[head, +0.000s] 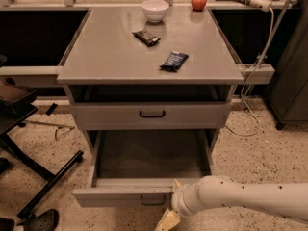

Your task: Open middle drawer

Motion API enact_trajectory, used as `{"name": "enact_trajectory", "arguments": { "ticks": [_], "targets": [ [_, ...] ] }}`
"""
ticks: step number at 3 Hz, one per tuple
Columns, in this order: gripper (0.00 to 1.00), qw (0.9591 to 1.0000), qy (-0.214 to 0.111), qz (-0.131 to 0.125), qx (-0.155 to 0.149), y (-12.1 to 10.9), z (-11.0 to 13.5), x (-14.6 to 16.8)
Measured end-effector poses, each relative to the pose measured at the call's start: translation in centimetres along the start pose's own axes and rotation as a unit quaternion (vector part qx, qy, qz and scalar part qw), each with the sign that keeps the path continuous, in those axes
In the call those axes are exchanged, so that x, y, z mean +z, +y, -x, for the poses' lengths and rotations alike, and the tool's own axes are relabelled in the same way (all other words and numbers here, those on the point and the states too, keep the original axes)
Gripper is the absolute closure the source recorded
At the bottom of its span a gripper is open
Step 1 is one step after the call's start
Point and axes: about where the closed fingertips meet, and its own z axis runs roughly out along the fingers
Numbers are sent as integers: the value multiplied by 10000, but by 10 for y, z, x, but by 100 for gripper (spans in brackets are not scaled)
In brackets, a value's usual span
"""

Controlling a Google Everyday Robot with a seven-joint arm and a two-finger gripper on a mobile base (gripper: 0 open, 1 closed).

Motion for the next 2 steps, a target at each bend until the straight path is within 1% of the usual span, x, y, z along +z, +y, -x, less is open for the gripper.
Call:
{"name": "enact_trajectory", "arguments": {
  "ticks": [1, 2],
  "targets": [
    [0, 10000, 0, 0, 0, 0, 1, -2],
    [0, 9997, 56, 157, 157, 13, -7, -4]
  ]
}}
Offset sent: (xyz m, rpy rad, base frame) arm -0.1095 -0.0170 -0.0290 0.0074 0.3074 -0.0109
